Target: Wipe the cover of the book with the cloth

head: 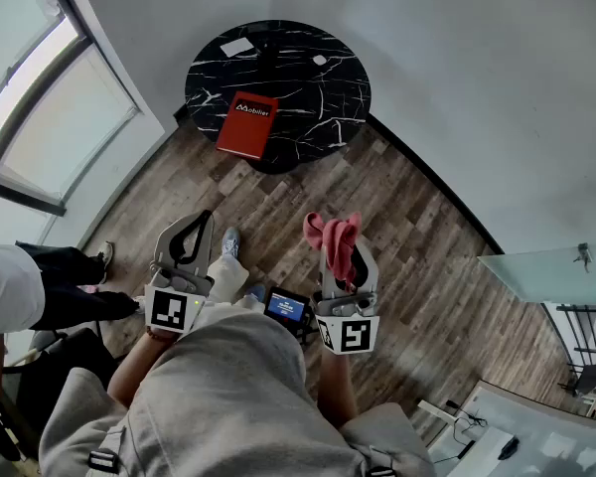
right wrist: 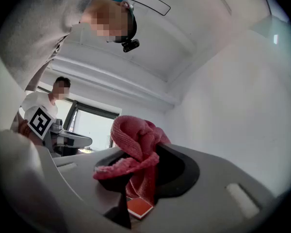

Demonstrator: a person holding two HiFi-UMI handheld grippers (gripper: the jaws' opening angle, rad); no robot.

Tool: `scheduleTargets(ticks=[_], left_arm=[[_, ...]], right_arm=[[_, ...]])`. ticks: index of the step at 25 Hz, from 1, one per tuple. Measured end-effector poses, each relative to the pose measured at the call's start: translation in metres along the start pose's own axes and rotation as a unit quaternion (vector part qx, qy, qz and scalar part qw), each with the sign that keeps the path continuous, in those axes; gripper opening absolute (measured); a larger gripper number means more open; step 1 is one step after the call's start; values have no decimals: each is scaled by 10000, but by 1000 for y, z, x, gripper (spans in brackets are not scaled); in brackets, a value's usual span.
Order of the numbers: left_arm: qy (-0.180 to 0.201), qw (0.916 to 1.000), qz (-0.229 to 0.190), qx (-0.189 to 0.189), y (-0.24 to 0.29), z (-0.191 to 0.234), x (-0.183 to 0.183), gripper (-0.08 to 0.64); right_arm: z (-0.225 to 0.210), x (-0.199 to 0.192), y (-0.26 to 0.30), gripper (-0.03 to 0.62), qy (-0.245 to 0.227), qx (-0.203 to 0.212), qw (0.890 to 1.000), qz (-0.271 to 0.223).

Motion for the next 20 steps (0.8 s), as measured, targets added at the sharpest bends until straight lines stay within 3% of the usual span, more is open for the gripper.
scheduleTargets(ticks=[9, 20], left_arm=[[-152, 9999, 39, 49, -7, 27, -19, -3], [-464, 9988, 112, -90, 29, 78, -52, -3]], right_arm=[[28, -12, 24, 141, 83, 720, 9972, 186], [33, -33, 79, 144, -43, 445, 9971, 623]])
Point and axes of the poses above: the fingertips, and each gripper's own axes: y forward along the fingers, z to its left, x out of its top, the point moved 5 cm from there along -y, backward along the fingers, and after that the axes turned 10 degrees about -x, right-handed, at the moved point
